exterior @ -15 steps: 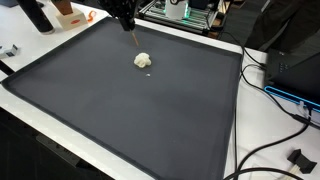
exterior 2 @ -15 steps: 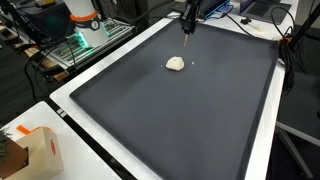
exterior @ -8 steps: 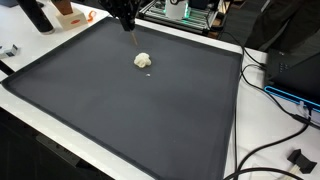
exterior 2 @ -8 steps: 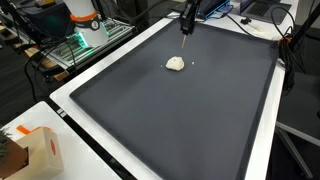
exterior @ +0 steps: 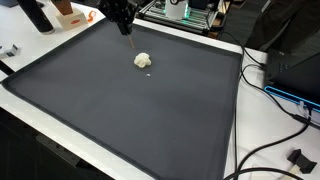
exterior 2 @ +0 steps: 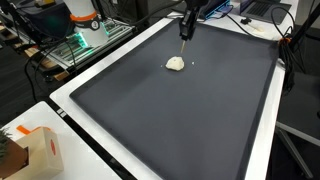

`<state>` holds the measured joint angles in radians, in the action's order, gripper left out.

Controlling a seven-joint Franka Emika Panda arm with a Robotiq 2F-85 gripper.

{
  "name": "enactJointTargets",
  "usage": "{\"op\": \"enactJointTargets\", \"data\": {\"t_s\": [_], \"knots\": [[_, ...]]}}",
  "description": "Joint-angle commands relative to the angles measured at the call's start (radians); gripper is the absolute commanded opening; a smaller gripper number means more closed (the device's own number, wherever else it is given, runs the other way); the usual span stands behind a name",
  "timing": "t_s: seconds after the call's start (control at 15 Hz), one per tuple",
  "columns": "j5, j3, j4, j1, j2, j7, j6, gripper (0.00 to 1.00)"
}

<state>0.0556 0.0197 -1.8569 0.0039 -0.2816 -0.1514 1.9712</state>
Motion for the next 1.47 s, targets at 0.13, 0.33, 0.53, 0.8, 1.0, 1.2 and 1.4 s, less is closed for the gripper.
{"op": "enactJointTargets", "data": {"t_s": [0.13,0.33,0.53,0.8,1.0,1.2,1.4], "knots": [[0.000,-0.003,0.004,-0.023,-0.046,-0.037,0.009,0.03],[0.014,-0.002,-0.001,-0.040,-0.061,-0.060,0.007,0.03],[0.040,0.003,-0.007,-0.057,-0.069,-0.090,0.007,0.03],[0.084,0.010,-0.005,-0.076,-0.084,-0.139,-0.006,0.03],[0.118,0.012,-0.002,-0.084,-0.095,-0.172,-0.017,0.03],[0.141,0.014,-0.001,-0.090,-0.104,-0.193,-0.025,0.03],[0.152,0.015,-0.002,-0.094,-0.115,-0.213,-0.026,0.03]]}}
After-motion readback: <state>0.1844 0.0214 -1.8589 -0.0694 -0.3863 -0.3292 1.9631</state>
